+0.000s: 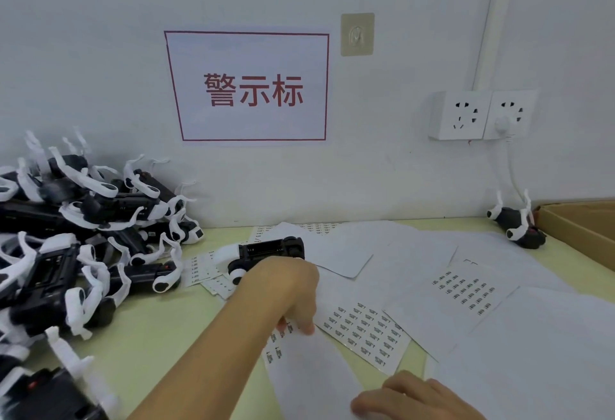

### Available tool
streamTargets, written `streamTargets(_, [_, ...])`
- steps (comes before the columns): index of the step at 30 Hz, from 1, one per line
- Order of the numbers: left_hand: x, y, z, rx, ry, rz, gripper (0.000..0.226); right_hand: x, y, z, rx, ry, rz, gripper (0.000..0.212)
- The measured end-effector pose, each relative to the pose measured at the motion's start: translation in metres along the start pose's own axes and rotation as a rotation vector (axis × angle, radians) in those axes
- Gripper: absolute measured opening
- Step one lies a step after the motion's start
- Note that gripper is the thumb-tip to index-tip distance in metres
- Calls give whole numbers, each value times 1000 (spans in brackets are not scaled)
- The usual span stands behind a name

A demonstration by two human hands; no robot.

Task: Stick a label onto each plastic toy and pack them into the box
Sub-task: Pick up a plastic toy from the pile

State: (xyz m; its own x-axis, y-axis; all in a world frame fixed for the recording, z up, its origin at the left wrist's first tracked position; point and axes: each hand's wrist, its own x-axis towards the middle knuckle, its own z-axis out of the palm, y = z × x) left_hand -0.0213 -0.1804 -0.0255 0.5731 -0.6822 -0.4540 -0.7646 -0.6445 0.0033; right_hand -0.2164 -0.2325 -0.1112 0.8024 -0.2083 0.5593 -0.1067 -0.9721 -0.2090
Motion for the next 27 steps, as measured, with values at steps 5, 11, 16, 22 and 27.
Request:
streamTargets(5, [-1,-9,-7,57,81,56,35,9,6,-4,154,-202,-67,34])
streamTargets(11, [10,-14,-6,-195,242,271,33,12,18,-12,433,-178,166,27])
streamTargets(16, [21,15,10,-469,290,501,36,10,42,-4,557,159,431,38])
streamTargets(22, [27,44,26,-652,320,671,44,13,60,-12,543,-30,584,27])
streamTargets(27, [32,53,35,-774,489,630,39,14,65,-18,659,-11,726,26])
